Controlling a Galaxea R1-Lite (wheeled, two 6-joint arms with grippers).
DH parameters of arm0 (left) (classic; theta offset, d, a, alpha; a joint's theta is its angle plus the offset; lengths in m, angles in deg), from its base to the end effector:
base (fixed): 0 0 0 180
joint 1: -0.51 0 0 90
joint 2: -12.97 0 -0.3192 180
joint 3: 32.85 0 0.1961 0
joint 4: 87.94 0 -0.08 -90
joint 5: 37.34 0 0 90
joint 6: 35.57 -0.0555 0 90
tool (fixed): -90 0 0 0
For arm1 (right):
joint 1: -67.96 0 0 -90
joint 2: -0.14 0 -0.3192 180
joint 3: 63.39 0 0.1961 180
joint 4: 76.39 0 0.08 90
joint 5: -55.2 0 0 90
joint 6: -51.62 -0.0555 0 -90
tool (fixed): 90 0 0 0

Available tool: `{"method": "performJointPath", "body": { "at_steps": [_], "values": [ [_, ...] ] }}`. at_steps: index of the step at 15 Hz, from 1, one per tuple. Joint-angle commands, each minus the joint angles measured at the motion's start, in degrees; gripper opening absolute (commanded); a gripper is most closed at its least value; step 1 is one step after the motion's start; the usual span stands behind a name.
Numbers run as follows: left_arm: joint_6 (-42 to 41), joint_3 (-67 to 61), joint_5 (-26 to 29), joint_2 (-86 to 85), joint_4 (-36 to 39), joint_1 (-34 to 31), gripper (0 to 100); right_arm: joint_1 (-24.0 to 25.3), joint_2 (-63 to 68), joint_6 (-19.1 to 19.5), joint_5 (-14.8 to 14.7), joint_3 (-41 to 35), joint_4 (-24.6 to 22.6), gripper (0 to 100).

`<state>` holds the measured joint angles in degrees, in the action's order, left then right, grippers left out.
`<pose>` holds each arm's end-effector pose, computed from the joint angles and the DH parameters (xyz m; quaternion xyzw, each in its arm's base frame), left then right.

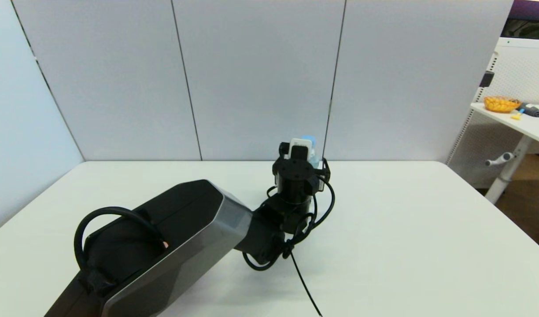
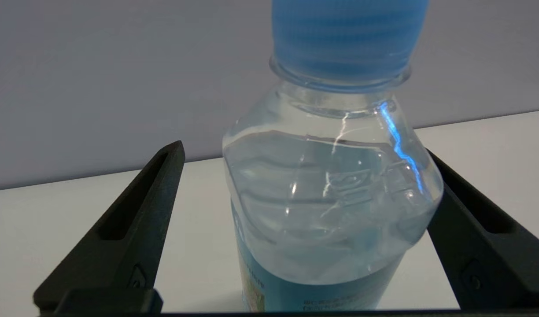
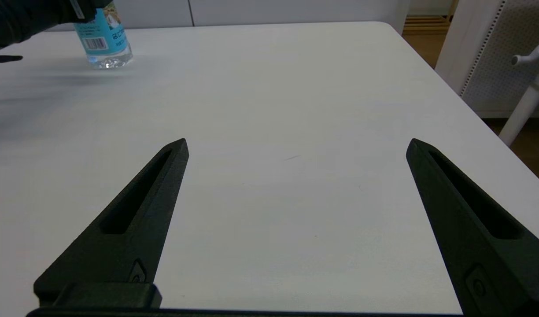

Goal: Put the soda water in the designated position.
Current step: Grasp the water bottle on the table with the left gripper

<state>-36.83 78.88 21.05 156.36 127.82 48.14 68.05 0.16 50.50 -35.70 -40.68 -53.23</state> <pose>0.3922 -0.3868 0.0965 -0.0119 -0.0291 -0.1389 0.9898 -0.0028 -0.0009 0.0746 0.0097 0.0040 -0.0071 0.9999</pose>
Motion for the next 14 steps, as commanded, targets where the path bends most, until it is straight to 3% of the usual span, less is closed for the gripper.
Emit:
{"method": "performJointPath", "body": {
  "at_steps": [1, 8, 9, 14],
  "values": [
    [-0.05, 1.88, -0.21, 1.28, 0.31, -0.7, 100, 0.08, -0.02, -0.02, 0.02, 0.01, 0.0, 100],
    [-0.05, 2.49, -0.21, 1.28, 0.31, -0.7, 100, -0.01, -0.02, -0.02, -0.06, 0.01, 0.0, 100],
    [-0.05, 2.49, -0.21, 1.28, 0.31, -0.78, 0, 0.08, -0.02, -0.02, 0.02, 0.01, 0.0, 100],
    [-0.05, 2.41, -0.21, 1.37, 1.18, -0.96, 0, -0.01, -0.02, -0.02, 0.02, 0.01, 0.0, 100]
  ]
}}
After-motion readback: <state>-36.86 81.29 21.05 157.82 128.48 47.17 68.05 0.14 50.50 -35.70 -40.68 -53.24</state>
